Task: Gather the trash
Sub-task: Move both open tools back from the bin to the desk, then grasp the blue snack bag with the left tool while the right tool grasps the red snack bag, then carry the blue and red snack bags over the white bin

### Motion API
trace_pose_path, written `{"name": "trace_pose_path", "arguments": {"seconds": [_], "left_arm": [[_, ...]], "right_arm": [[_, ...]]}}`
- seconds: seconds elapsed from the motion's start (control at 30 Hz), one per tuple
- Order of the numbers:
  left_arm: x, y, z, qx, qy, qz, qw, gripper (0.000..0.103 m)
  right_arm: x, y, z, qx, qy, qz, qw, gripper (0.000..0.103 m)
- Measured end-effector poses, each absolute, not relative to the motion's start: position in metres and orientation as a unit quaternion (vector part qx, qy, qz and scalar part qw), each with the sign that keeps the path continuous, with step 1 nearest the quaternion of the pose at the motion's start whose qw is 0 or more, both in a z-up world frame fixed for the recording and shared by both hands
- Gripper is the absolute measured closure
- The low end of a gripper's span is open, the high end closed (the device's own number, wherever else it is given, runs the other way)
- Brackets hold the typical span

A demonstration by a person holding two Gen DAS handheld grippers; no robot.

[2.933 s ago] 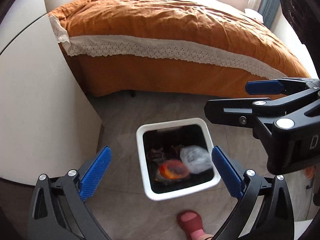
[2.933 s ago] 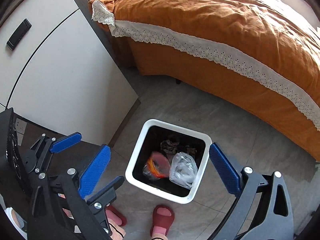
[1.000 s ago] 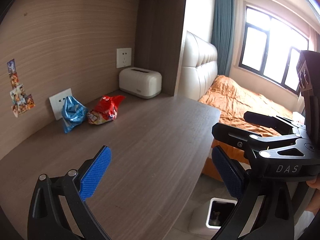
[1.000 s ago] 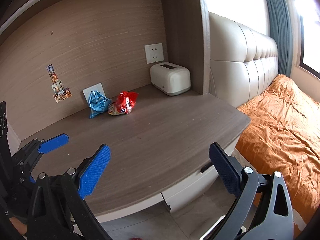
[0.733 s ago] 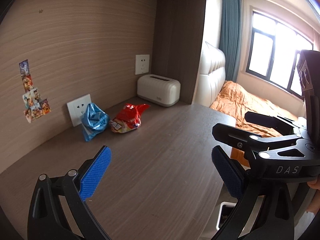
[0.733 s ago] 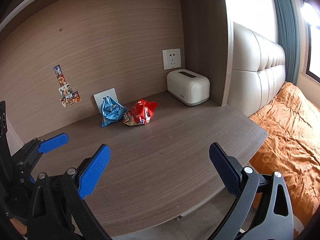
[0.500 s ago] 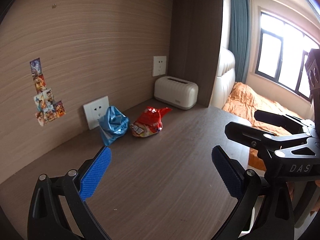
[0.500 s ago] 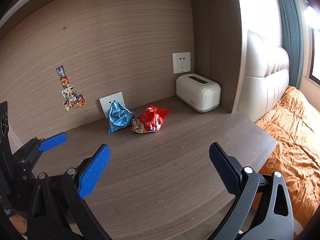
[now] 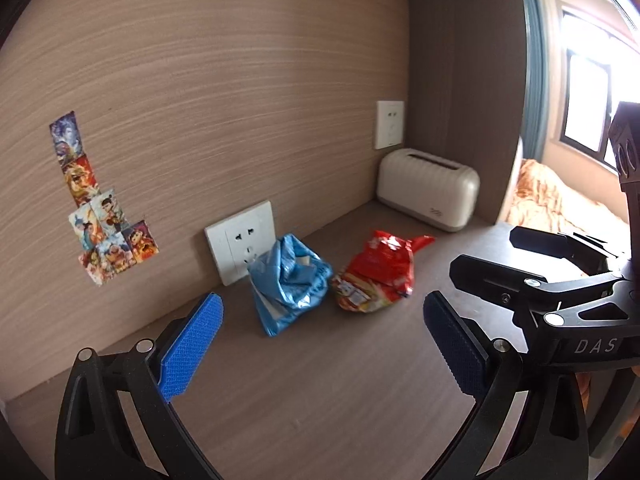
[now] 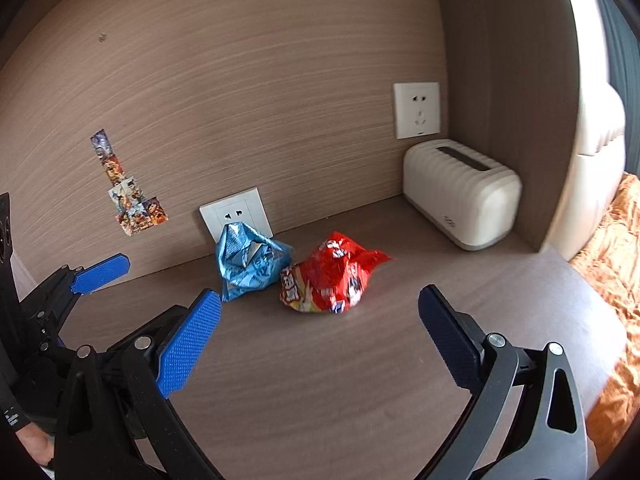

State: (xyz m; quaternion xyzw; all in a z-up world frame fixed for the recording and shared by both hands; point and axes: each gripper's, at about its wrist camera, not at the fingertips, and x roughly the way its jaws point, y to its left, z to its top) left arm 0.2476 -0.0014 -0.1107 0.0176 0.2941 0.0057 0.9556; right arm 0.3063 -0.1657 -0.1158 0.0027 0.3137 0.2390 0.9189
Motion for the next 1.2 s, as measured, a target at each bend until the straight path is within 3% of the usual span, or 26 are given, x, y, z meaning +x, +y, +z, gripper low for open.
{"name": "trace_pose_path", "arguments": {"seconds": [0.47, 0.57, 0.63, 0.7, 0.73, 0.87, 0.9, 1.2], "left_arm": [[0.355, 0.027, -0.164, 0.043, 0.341, 0.046, 0.938, 0.005], [0.367, 0.029, -0.174, 0.037, 0.35, 0.037, 0.935, 0.01], [0.37, 0.028, -0.177, 0.043, 0.345, 0.038, 0.937, 0.01], [0.372, 0.028, -0.179, 0.044, 0.347, 0.037, 0.936, 0.014], [0.373, 0.028, -0.178, 0.046, 0.344, 0.037, 0.937, 0.015], [0.364, 0.032, -0.17, 0.036, 0.335, 0.036, 0.941, 0.025], [0.359, 0.034, -0.168, 0.035, 0.335, 0.038, 0.941, 0.041], [0.304, 0.04, -0.141, 0.026, 0.319, 0.043, 0.946, 0.041]], "right_arm": [[0.419, -0.146, -0.184, 0.059, 0.412, 0.246, 0.875, 0.004], [0.428, -0.144, -0.194, 0.074, 0.428, 0.246, 0.866, 0.005], [0.431, -0.141, -0.199, 0.083, 0.437, 0.255, 0.859, 0.012], [0.435, -0.138, -0.201, 0.093, 0.439, 0.272, 0.851, 0.034], [0.435, -0.136, -0.201, 0.098, 0.443, 0.283, 0.845, 0.038], [0.428, -0.133, -0.19, 0.099, 0.43, 0.292, 0.848, 0.042], [0.423, -0.134, -0.186, 0.098, 0.426, 0.293, 0.851, 0.042], [0.384, -0.143, -0.147, 0.077, 0.386, 0.277, 0.876, 0.042]]}}
